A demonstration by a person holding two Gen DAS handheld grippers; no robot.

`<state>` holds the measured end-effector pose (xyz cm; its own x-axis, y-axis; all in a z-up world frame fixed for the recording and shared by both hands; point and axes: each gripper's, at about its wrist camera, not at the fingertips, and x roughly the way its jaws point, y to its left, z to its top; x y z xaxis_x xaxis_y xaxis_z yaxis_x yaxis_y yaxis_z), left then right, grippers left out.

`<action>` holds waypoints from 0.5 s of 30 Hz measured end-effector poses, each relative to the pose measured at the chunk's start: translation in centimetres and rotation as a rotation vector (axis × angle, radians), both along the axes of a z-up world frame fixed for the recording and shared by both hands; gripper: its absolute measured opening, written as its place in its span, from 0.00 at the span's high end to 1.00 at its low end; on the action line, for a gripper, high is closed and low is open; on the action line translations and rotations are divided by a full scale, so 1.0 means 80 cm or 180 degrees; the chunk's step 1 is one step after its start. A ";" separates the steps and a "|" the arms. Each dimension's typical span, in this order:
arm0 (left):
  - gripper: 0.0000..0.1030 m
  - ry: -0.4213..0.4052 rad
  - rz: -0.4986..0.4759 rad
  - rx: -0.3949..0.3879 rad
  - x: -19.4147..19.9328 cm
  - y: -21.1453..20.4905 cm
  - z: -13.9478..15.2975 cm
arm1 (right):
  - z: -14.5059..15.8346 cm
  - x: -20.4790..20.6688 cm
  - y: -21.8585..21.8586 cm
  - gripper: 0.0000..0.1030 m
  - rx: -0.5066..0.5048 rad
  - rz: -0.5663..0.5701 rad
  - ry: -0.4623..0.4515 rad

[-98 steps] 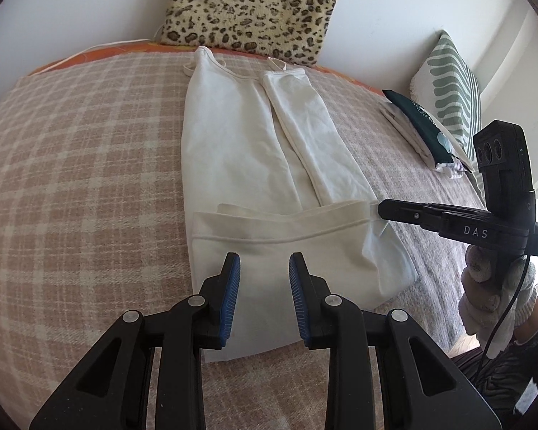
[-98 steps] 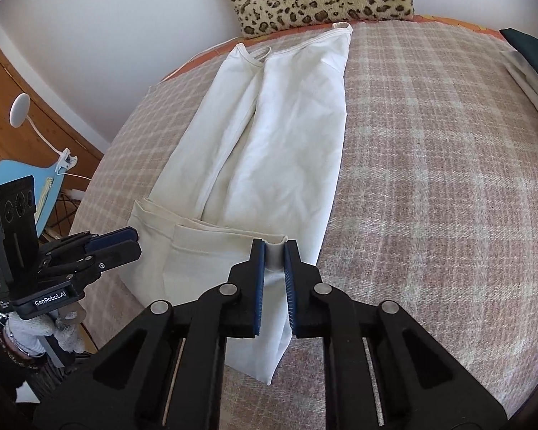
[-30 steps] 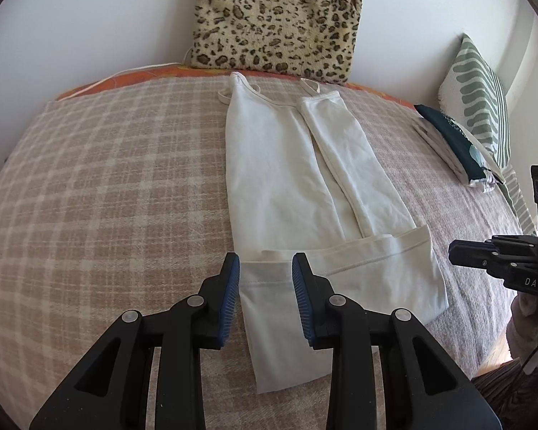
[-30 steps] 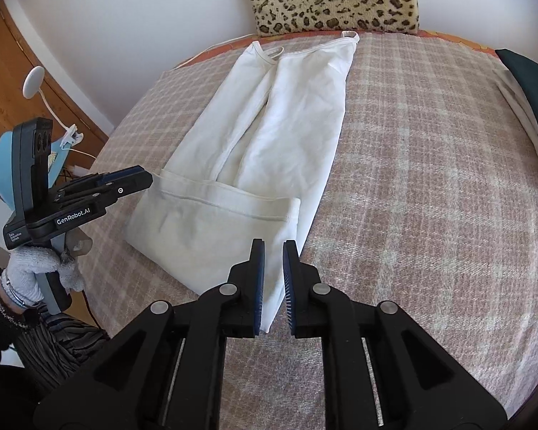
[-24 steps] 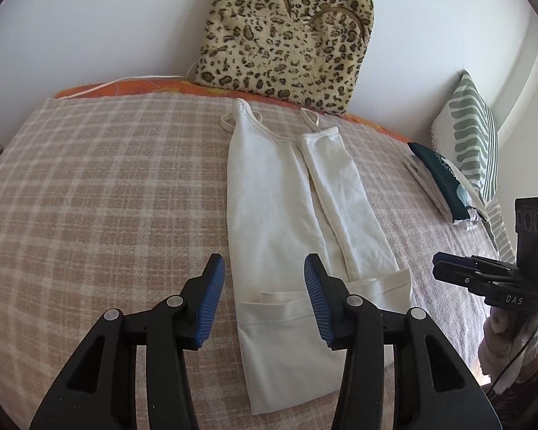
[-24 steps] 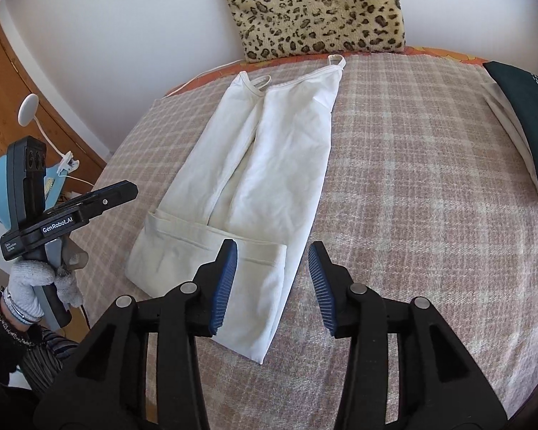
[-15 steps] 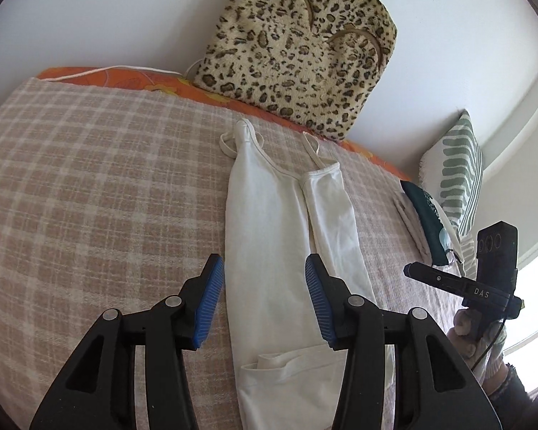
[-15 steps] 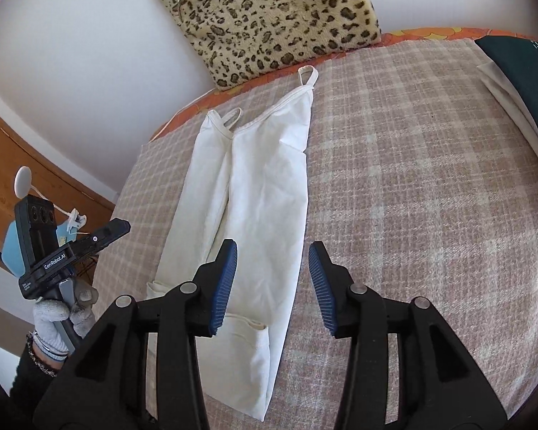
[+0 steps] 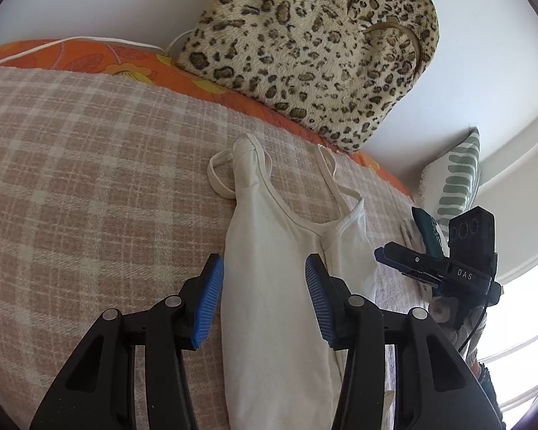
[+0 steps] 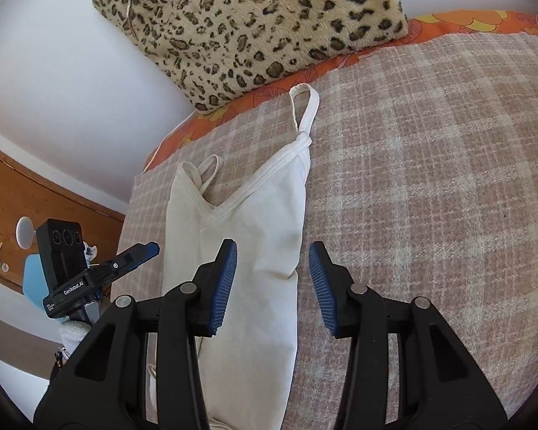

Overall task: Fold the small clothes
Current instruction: 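Move both grippers to the shoulder straps of the camisole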

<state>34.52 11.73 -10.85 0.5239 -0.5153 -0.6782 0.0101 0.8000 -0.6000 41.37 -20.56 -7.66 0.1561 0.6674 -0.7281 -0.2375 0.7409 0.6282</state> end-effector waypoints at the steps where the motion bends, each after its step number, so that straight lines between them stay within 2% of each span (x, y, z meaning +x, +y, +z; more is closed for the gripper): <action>1: 0.55 0.0052 -0.0012 -0.0022 0.009 0.001 -0.005 | -0.004 0.007 0.005 0.57 0.0005 0.0029 0.0018; 4: 0.55 0.0168 -0.0036 0.0102 0.035 -0.002 -0.019 | -0.013 0.026 0.021 0.57 -0.0061 0.0140 0.0048; 9: 0.55 0.0127 -0.0032 0.0103 0.064 0.002 -0.020 | -0.028 0.052 0.040 0.57 -0.0170 0.0235 0.0042; 10: 0.58 0.0101 -0.0026 0.0119 0.068 0.003 -0.019 | -0.029 0.056 0.043 0.57 -0.0171 0.0253 0.0031; 11: 0.59 0.0077 -0.0048 0.0147 0.072 0.001 -0.018 | -0.028 0.059 0.048 0.66 -0.0176 0.0282 0.0008; 12: 0.70 0.0048 -0.0068 0.0174 0.076 0.000 -0.017 | -0.025 0.062 0.054 0.83 -0.0231 0.0328 -0.0039; 13: 0.87 0.0014 -0.0082 0.0154 0.080 0.000 -0.016 | -0.021 0.064 0.061 0.88 -0.0291 0.0385 -0.0104; 15: 0.91 -0.0035 -0.0060 0.0086 0.084 0.003 -0.014 | -0.008 0.065 0.073 0.90 -0.0369 0.0489 -0.0276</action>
